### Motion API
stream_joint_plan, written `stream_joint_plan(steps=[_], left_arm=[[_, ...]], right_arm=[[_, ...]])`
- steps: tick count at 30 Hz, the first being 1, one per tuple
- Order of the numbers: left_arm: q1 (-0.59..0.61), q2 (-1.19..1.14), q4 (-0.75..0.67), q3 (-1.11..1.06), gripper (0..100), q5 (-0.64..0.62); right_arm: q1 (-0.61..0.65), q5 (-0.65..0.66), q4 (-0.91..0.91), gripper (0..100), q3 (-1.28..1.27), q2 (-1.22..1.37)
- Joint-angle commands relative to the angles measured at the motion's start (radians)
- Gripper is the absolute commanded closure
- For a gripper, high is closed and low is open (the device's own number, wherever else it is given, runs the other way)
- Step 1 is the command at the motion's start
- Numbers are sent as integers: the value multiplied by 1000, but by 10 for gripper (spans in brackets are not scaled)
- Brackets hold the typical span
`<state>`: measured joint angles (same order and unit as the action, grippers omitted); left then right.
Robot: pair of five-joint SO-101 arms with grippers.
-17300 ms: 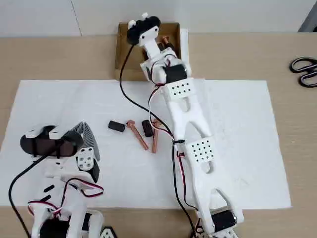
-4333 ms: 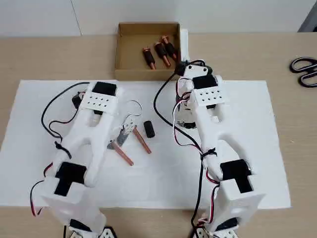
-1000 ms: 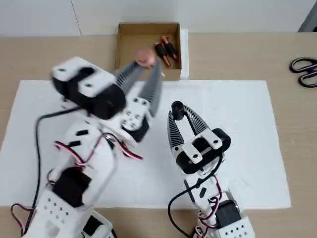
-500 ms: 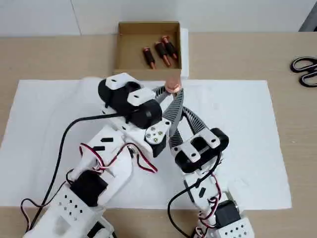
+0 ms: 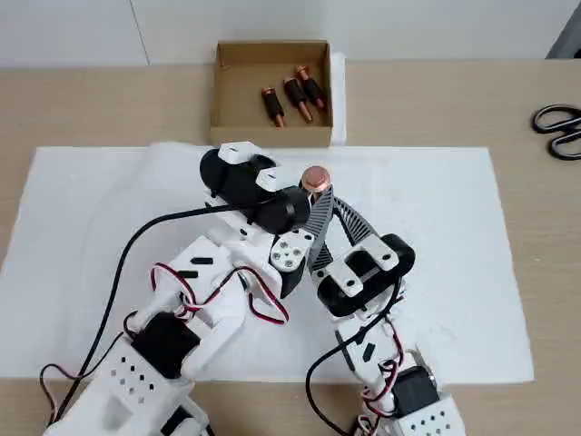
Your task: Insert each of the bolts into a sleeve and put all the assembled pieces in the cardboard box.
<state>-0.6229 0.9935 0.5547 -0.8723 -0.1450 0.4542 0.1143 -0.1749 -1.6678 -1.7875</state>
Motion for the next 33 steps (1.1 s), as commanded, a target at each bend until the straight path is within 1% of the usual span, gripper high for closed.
stream_joint_plan(steps=[1, 5, 7, 10, 13, 16, 17, 19, 20, 22, 23, 25, 26, 27, 29, 33], left_arm=[[-2, 21, 11, 5, 940, 5], [-2, 20, 41, 5, 829, 5], [-2, 20, 52, 5, 802, 5], [12, 26, 49, 18, 801, 11], [83, 26, 17, 102, 801, 41], [163, 26, -23, 202, 801, 43], [173, 26, -23, 228, 801, 46], [186, 28, -23, 265, 802, 91], [196, 29, -23, 277, 804, 118], [232, 29, -23, 294, 839, 161], [252, 37, -23, 295, 871, 172], [287, 83, -23, 278, 972, 183], [298, 114, -23, 259, 1000, 181], [313, 143, -23, 226, 982, 181], [350, 203, -23, 143, 994, 180], [433, 328, -23, -62, 994, 176]], right_arm=[[1, 5, 18, 995, 14, -19], [1, 8, 18, 995, 15, -19], [1, 8, 18, 995, 15, -19], [1, 9, 18, 995, 15, -27], [1, 9, 18, 995, 15, -27], [1, 9, 18, 995, 11, -27], [1, 9, 18, 995, 9, -27], [1, 9, 16, 995, 9, -27], [-2, 9, 16, 995, 11, -27], [-8, 9, 16, 995, 14, -27], [-19, 9, 13, 995, 14, -25], [-59, 9, 10, 995, 17, -22], [-88, 9, 8, 996, 28, -22], [-113, 8, 1, 996, 44, -21], [-151, -5, -54, 996, 104, -19], [-189, -60, -283, 996, 262, 36]])
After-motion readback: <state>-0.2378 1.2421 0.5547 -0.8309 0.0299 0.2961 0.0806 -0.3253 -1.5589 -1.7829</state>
